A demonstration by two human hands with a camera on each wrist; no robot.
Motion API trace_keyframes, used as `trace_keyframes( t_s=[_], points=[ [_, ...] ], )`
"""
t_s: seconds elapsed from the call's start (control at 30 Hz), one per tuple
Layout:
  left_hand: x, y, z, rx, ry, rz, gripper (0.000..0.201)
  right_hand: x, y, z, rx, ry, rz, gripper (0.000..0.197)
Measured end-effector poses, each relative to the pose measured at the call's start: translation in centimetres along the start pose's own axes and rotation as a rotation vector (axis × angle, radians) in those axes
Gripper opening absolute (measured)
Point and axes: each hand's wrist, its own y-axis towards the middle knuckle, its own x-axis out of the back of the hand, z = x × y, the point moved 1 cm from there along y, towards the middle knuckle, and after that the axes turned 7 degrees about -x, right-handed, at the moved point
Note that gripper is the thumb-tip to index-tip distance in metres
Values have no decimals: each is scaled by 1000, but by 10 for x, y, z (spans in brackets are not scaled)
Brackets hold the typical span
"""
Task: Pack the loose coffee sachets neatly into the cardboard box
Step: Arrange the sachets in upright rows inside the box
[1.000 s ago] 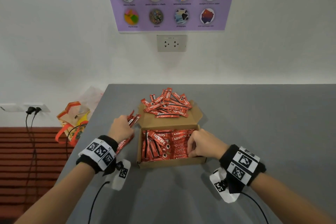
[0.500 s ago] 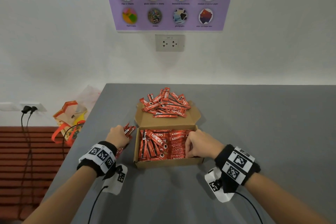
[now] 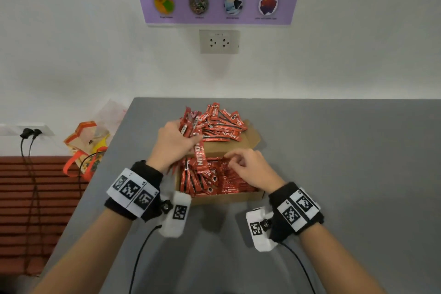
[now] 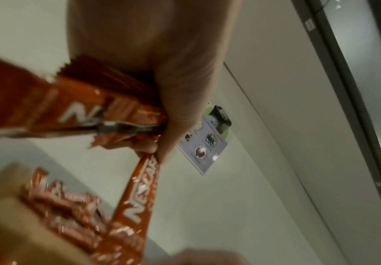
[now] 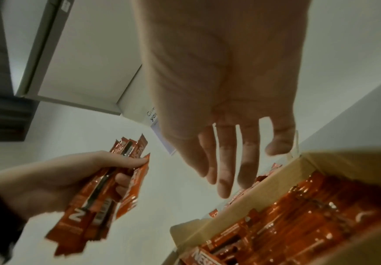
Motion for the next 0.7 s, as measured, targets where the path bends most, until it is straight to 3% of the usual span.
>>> trace_keyframes(
  t_s=[0.13,0.33,0.53,0.7],
  points=[
    [-31,-9,9,-9,-112,-25,12,-7,-3,5,-5,221,26,29],
    [-53,-14,22,37,-246,-85,11,-15,-3,-2,-29,241,-71,13],
    [-61,-17,34,26,-113,-20,10,-20,-2,-18,-102,144,-157,10],
    [-65,-24,35,-120,231,50,16,-15,-8,-29,-138,157,-262,9]
  ],
)
